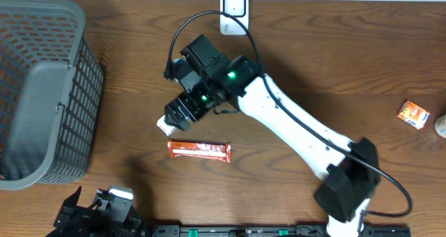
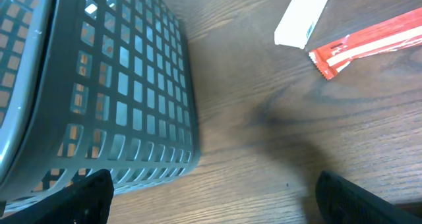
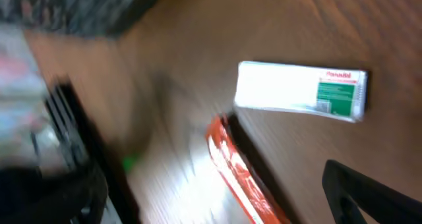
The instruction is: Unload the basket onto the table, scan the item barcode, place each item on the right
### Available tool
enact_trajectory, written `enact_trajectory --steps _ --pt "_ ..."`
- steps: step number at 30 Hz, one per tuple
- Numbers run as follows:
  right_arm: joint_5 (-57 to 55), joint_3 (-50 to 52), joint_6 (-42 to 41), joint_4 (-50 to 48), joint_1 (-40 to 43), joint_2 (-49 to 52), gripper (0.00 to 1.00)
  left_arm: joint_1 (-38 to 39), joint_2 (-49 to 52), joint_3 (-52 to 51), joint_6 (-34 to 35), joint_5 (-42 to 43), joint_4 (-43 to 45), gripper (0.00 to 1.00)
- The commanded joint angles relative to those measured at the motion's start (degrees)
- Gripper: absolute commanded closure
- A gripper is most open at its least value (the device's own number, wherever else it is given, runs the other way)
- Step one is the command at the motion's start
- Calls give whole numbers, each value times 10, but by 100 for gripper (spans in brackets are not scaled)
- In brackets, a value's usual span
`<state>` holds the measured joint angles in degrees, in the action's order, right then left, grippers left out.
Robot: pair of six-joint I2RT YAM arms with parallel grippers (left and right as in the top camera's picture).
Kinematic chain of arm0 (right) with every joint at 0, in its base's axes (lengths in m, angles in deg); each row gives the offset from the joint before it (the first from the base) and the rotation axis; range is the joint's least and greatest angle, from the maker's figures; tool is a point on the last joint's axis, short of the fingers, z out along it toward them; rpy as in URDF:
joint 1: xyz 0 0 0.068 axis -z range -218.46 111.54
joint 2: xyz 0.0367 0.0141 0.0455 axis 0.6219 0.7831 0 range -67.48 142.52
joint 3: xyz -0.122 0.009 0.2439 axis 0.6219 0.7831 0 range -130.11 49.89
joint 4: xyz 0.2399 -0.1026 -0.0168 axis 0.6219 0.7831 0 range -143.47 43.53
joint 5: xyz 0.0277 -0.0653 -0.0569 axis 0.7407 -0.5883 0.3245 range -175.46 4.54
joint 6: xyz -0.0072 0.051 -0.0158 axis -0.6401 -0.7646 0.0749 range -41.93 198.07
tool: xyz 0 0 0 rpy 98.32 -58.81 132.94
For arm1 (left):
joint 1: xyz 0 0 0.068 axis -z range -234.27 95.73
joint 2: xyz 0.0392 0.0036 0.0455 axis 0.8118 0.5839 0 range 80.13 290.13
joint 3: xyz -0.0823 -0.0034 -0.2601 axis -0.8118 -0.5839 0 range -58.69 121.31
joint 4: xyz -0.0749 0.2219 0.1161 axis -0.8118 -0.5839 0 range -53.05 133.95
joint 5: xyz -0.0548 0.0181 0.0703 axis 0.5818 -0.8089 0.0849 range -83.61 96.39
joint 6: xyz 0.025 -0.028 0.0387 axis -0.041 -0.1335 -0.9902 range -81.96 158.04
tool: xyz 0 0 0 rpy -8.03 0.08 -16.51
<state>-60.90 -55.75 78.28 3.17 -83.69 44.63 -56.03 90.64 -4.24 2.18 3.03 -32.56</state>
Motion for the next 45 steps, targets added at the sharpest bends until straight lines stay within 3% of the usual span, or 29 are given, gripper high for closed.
enact_trajectory --steps 1,3,7,17,22,29,32,45 --pt "-24 9 205 45 -12 22 1 2 -1 2 -1 -3 0 2" --pt "-28 17 251 67 -17 26 1 2 -1 2 -1 -3 0 2" --pt "-85 51 259 65 -26 27 1 2 -1 2 -1 -3 0 2" --pt "-124 149 295 -26 -70 30 1 2 -1 2 -1 -3 0 2" --pt "-97 165 295 -76 -69 40 16 2 -1 2 -1 -3 0 2" --pt "25 165 309 -100 -38 56 20 2 -1 2 -1 -3 0 2" --pt "32 165 316 -101 -30 66 28 2 -1 2 -1 -3 0 2" --pt "52 165 329 -93 -11 116 35 2 -1 2 -1 -3 0 2"
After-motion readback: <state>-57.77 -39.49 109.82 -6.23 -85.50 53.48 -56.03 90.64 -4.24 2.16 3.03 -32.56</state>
